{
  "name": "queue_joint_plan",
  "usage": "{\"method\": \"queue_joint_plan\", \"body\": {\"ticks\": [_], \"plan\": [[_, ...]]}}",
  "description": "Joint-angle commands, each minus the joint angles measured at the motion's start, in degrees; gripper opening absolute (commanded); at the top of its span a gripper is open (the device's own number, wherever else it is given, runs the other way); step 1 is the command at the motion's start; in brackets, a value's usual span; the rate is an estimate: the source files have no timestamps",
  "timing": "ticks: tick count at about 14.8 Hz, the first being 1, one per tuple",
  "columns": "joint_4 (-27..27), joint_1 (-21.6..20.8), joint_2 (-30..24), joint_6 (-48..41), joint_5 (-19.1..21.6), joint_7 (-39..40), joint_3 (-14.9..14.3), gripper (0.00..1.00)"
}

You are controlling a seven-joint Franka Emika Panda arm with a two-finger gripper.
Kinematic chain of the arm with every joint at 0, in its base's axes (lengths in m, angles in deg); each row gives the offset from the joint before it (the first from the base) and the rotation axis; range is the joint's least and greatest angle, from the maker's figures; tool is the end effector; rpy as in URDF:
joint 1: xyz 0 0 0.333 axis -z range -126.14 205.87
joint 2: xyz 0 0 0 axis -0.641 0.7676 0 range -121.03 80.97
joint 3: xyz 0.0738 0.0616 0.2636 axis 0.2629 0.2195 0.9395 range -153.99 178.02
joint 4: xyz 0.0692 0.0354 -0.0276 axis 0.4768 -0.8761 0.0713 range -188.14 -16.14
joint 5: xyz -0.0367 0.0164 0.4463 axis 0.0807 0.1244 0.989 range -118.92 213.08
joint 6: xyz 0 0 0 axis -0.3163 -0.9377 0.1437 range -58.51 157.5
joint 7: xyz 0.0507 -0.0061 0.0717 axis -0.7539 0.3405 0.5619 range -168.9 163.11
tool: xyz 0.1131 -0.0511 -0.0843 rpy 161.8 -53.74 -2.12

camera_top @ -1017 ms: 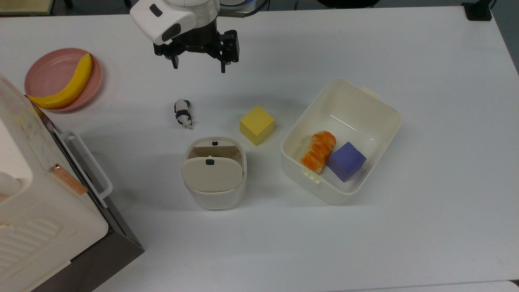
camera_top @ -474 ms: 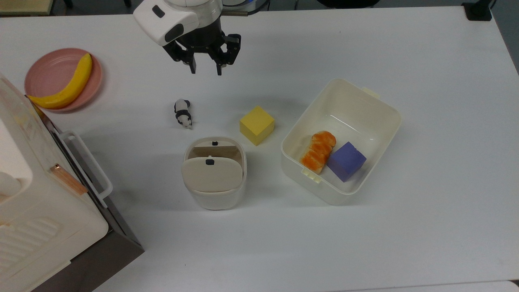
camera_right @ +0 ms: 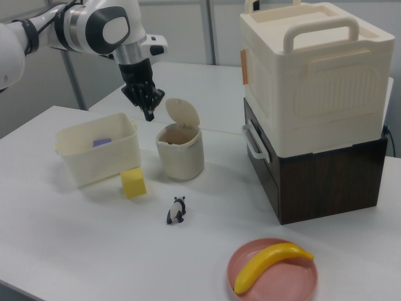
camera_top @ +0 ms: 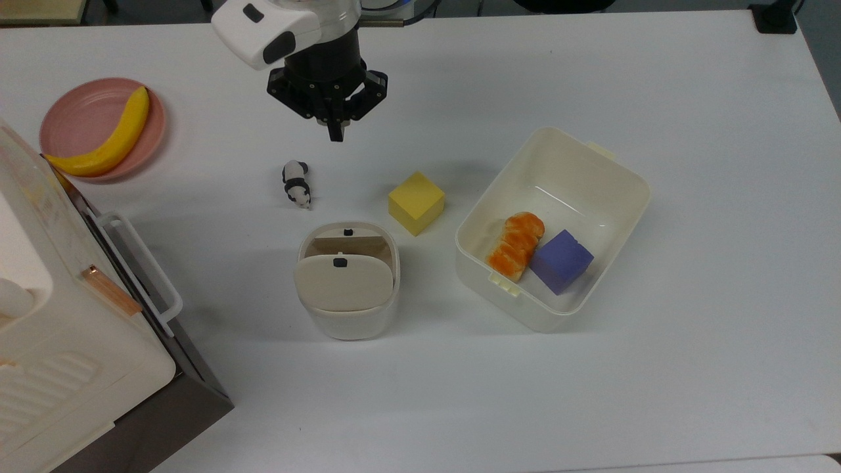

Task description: Close the trash can

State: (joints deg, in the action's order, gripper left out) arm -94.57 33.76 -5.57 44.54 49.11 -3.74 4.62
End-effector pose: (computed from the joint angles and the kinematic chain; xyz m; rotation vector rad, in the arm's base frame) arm 0.6981 -0.0039 0.4729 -3.1351 0.0589 -0.1444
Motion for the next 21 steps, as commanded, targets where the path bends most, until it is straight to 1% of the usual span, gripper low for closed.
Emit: {"method": "queue_joint_plan", "body": {"ticks": [1, 4, 6, 8, 10, 12, 17, 21], "plan": [[-0.45, -0.31, -0.66, 6.92, 0.96, 0.58, 0.02, 0.0], [-0.54, -0.49, -0.49, 13.68, 0.96, 0.32, 0.37, 0.0], [-0.45, -0.57, 0.56, 17.9, 0.88, -0.2, 0.37, 0.0], [-0.36, -1.8, 3.8, 28.42, 0.26, -4.84, 0.37, 0.0], [0.69, -2.16, 7.05, 35.3, -0.87, -7.76, 0.28, 0.0], [0.87, -2.07, 8.3, 37.42, -2.37, -7.94, 0.28, 0.0], [2.71, -2.16, 11.11, 40.94, -4.22, -7.94, 0.28, 0.0], [2.45, -1.72, 11.38, 41.22, -4.4, -7.16, 0.02, 0.0]]}}
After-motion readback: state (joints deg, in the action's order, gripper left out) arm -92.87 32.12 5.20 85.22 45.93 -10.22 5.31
